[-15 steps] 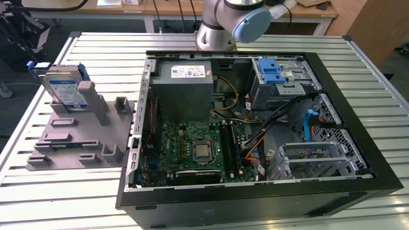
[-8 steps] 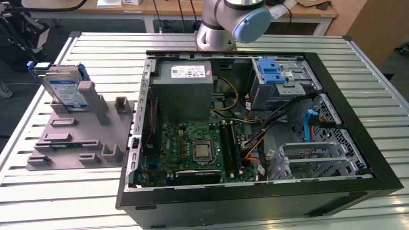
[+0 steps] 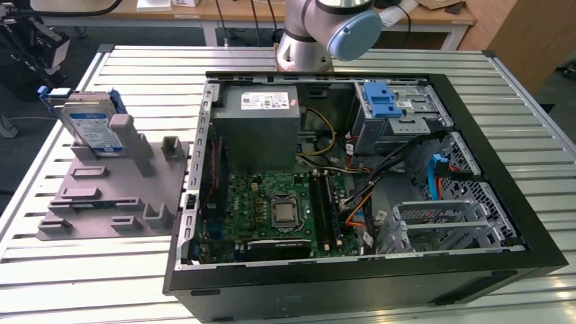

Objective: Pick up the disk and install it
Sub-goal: 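Pick up the disk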

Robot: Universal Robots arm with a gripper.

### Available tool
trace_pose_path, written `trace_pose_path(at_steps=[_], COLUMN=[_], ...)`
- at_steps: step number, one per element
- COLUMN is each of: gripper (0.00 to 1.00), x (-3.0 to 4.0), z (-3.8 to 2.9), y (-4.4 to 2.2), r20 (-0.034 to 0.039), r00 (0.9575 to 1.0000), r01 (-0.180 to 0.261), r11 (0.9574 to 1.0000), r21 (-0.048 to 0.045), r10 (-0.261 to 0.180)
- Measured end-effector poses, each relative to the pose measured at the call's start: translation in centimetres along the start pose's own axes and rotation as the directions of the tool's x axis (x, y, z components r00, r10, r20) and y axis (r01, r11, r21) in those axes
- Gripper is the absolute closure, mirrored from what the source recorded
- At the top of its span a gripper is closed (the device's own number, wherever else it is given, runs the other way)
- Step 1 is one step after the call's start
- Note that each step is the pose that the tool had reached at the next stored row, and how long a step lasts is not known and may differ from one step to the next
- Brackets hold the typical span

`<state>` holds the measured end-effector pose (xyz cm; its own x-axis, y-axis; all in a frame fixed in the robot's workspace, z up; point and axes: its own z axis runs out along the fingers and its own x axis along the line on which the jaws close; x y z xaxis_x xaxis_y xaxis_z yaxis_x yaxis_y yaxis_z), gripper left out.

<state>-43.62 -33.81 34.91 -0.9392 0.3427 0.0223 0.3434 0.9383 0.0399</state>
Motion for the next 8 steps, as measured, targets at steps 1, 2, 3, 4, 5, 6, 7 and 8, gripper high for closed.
trace_pose_path(at_steps=[1, 2, 3, 4, 5, 6, 7, 8], gripper=[0.89, 0.89, 0.89, 0.89, 0.89, 0.89, 0.89, 0.89], x=[0.00, 0.00, 0.00, 0.00, 0.00, 0.00, 0.00, 0.00], z=[0.00, 0.00, 0.00, 0.00, 0.00, 0.00, 0.00, 0.00], y=[0.00, 0.00, 0.00, 0.00, 0.00, 0.00, 0.00, 0.00], r20=[0.0000, 0.0000, 0.0001, 0.0001, 0.0002, 0.0002, 0.0002, 0.0003], r00=[1.0000, 1.0000, 1.0000, 1.0000, 1.0000, 1.0000, 1.0000, 1.0000], r01=[0.000, -0.001, -0.001, -0.003, -0.005, -0.006, -0.006, -0.007], r11=[1.0000, 1.0000, 1.0000, 1.0000, 1.0000, 1.0000, 1.0000, 1.0000], r21=[0.0000, 0.0000, 0.0000, -0.0001, -0.0001, -0.0001, -0.0001, -0.0001], r10=[0.000, 0.001, 0.001, 0.003, 0.005, 0.006, 0.006, 0.007])
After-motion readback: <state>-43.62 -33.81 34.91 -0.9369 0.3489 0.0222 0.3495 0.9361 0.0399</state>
